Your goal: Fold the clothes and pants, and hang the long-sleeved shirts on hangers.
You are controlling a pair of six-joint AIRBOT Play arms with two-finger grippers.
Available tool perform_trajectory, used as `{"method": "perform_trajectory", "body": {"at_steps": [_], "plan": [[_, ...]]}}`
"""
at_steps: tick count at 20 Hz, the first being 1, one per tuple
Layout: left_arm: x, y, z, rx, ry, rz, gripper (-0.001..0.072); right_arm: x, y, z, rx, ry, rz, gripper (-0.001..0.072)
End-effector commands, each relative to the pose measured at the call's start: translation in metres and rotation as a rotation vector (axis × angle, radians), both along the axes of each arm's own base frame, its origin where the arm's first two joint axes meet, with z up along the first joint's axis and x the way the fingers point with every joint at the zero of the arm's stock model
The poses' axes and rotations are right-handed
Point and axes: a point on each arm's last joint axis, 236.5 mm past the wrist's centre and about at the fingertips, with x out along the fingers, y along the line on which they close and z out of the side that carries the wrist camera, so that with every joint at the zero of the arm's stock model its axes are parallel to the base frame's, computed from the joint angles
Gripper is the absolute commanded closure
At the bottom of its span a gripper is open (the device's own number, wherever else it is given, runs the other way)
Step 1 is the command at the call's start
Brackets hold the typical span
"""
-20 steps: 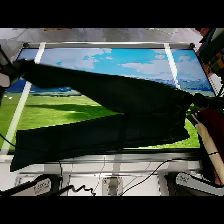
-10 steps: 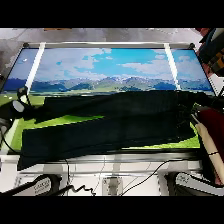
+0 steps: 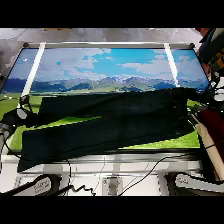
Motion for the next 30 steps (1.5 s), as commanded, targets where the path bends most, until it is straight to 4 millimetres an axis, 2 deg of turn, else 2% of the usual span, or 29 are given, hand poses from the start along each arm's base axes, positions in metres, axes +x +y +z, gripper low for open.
{"method": "perform_trajectory", "body": {"at_steps": [1,4,8,10,12,14,15,18,19,20,21,22,24,26,28,30], "plan": [[0.033,0.025,0.021,0.074,-0.175,0.042,0.0667,0.025,-0.006,0.004,-0.058,-0.083,-0.080,0.0680],[0.057,0.027,0.039,0.117,-0.293,0.037,0.0666,0.039,-0.005,0.006,-0.080,-0.112,-0.090,0.0680],[0.051,0.019,0.032,0.099,-0.252,0.022,0.0666,0.049,-0.008,-0.007,-0.037,-0.093,-0.114,0.0680],[0.034,0.010,0.020,0.065,-0.164,0.009,0.0666,0.053,-0.009,0.000,-0.043,-0.108,-0.113,0.0680],[0.002,0.000,0.000,0.027,-0.007,-0.022,0.0667,0.059,-0.012,0.011,-0.048,-0.130,-0.111,0.0680],[-0.028,0.001,-0.012,0.049,0.131,-0.070,0.0667,0.062,-0.010,0.020,-0.045,-0.139,-0.099,0.0680],[-0.035,0.003,-0.014,0.060,0.163,-0.081,0.0667,0.062,-0.005,0.019,-0.035,-0.128,-0.082,0.0680],[-0.036,0.001,-0.014,0.054,0.166,-0.080,0.0666,0.052,0.011,0.005,-0.012,-0.056,-0.012,0.0679],[-0.035,0.001,-0.014,0.055,0.166,-0.084,0.0627,0.048,0.016,0.001,-0.010,-0.033,0.011,0.0664],[-0.034,0.001,-0.013,0.056,0.164,-0.084,0.0419,0.045,0.018,-0.003,-0.018,-0.012,0.031,0.0530],[-0.032,0.001,-0.010,0.058,0.157,-0.083,0.0111,0.042,0.019,-0.005,-0.027,0.002,0.046,0.0331],[-0.028,0.003,-0.004,0.064,0.140,-0.082,0.0023,0.039,0.021,-0.005,-0.032,0.016,0.062,0.0276],[-0.011,0.008,0.025,0.090,0.068,-0.081,0.0024,0.031,0.024,0.006,-0.045,0.036,0.103,0.0277],[0.011,0.014,0.075,0.136,-0.058,-0.077,0.0024,0.020,0.018,0.028,-0.062,0.042,0.116,0.0278],[0.025,0.018,0.132,0.182,-0.189,-0.071,0.0026,-0.003,0.002,0.047,-0.041,0.073,0.047,0.0281],[0.024,0.017,0.177,0.220,-0.299,-0.065,0.0026,-0.046,-0.018,0.047,-0.028,0.196,0.004,0.0382]]}}
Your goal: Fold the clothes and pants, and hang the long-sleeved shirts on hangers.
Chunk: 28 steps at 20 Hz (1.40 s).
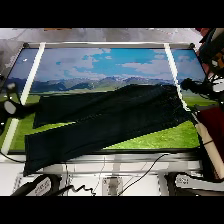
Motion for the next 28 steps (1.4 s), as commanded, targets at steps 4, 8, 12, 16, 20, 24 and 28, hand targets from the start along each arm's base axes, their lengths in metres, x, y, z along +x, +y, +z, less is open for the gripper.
{"method": "perform_trajectory", "body": {"at_steps": [4,8,12,16,20,24,28], "plan": [[-0.008,-0.005,0.111,0.069,-0.269,-0.002,0.0025,-0.167,-0.016,-0.036,0.215,0.523,-0.020,0.0444],[-0.006,-0.013,0.111,0.023,-0.282,0.000,0.0025,-0.207,0.000,-0.055,0.378,0.482,-0.120,0.0476],[-0.004,-0.012,0.103,0.019,-0.259,0.001,0.0026,-0.206,0.010,-0.078,0.432,0.421,-0.204,0.0247],[-0.015,-0.006,0.090,0.054,-0.190,-0.002,0.0025,-0.174,-0.015,-0.091,0.542,0.306,-0.456,0.0225],[-0.032,0.010,0.075,0.137,-0.089,-0.003,0.0025,-0.156,-0.012,-0.106,0.540,0.295,-0.471,0.0225],[-0.045,0.010,0.063,0.129,-0.018,0.000,0.0026,-0.132,-0.004,-0.126,0.513,0.286,-0.476,0.0263],[-0.070,0.032,0.055,0.216,0.098,0.023,0.0033,-0.114,0.000,-0.132,0.449,0.251,-0.452,0.0660]]}}
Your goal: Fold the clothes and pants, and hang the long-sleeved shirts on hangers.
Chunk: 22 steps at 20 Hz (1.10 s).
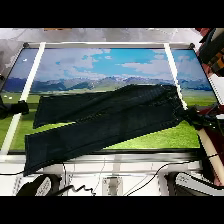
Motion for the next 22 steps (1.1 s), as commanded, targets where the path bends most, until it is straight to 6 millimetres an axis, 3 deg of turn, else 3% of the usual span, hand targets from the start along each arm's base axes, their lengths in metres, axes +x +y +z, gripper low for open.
{"method": "perform_trajectory", "body": {"at_steps": [1,3,6,8,11,14,19,22], "plan": [[-0.029,0.027,-0.008,0.089,0.125,0.046,0.0093,0.018,-0.006,0.004,-0.084,-0.048,0.002,0.0680],[-0.048,0.046,-0.012,0.095,0.177,0.113,0.0249,0.017,-0.014,0.019,-0.163,-0.061,0.048,0.0681],[-0.090,0.068,-0.031,0.037,0.313,0.233,0.0249,-0.001,-0.007,0.038,-0.214,-0.039,0.132,0.0681],[-0.132,0.071,-0.056,-0.048,0.509,0.267,0.0249,-0.009,-0.001,0.049,-0.225,-0.034,0.165,0.0681],[-0.183,0.046,-0.089,-0.346,0.715,0.328,0.0218,-0.009,-0.001,0.064,-0.247,-0.065,0.163,0.0681],[-0.202,0.030,-0.113,-0.594,0.679,0.449,0.0184,-0.011,0.002,0.065,-0.241,-0.061,0.171,0.0681],[-0.255,0.013,-0.156,-0.738,0.717,0.529,0.0168,-0.011,0.002,0.065,-0.239,-0.060,0.171,0.0680],[-0.262,0.017,-0.177,-0.716,0.681,0.501,0.0149,-0.011,0.003,0.065,-0.238,-0.059,0.172,0.0680]]}}
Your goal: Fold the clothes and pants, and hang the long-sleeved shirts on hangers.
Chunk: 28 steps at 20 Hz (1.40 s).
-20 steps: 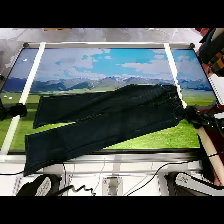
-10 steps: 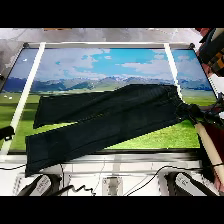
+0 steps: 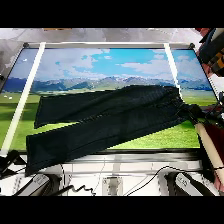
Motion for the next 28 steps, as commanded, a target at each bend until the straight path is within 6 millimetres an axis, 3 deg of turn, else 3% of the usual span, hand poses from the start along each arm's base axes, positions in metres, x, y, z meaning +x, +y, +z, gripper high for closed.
{"method": "perform_trajectory", "body": {"at_steps": [1,4,6,8,9,11,14,17,20,22,26,28], "plan": [[-0.009,0.000,-0.024,-0.001,-0.045,-0.009,0.0149,0.000,0.001,0.000,0.001,0.002,0.003,0.0680],[0.002,-0.007,-0.036,-0.044,-0.088,-0.013,0.0163,-0.003,0.004,-0.001,0.012,0.014,0.011,0.0680],[0.026,-0.018,-0.037,-0.098,-0.187,-0.026,0.0222,-0.005,0.007,-0.002,0.020,0.025,0.017,0.0680],[0.031,-0.024,-0.039,-0.124,-0.189,-0.072,0.0248,-0.006,0.007,-0.003,0.023,0.028,0.019,0.0681],[0.027,-0.028,-0.039,-0.141,-0.161,-0.103,0.0351,-0.006,0.008,-0.002,0.025,0.029,0.020,0.0680],[0.019,-0.033,-0.039,-0.159,-0.112,-0.161,0.0650,-0.007,0.009,-0.001,0.026,0.031,0.024,0.0681],[0.032,-0.027,-0.027,-0.154,-0.138,-0.182,0.0665,-0.008,0.006,0.009,-0.008,0.012,0.029,0.0681],[0.083,-0.008,0.000,-0.106,-0.323,-0.172,0.0665,-0.018,0.002,0.030,-0.081,0.003,0.058,0.0681],[0.137,0.028,0.047,0.007,-0.512,-0.156,0.0665,-0.045,0.009,0.048,-0.137,0.044,0.107,0.0681],[0.157,0.051,0.076,0.095,-0.581,-0.168,0.0665,-0.069,0.016,0.058,-0.166,0.087,0.137,0.0681],[0.173,0.074,0.087,0.191,-0.629,-0.159,0.0665,-0.106,0.027,0.084,-0.204,0.097,0.112,0.0681],[0.193,0.076,0.093,0.197,-0.706,-0.125,0.0665,-0.126,0.041,0.098,-0.200,0.084,0.101,0.0681]]}}
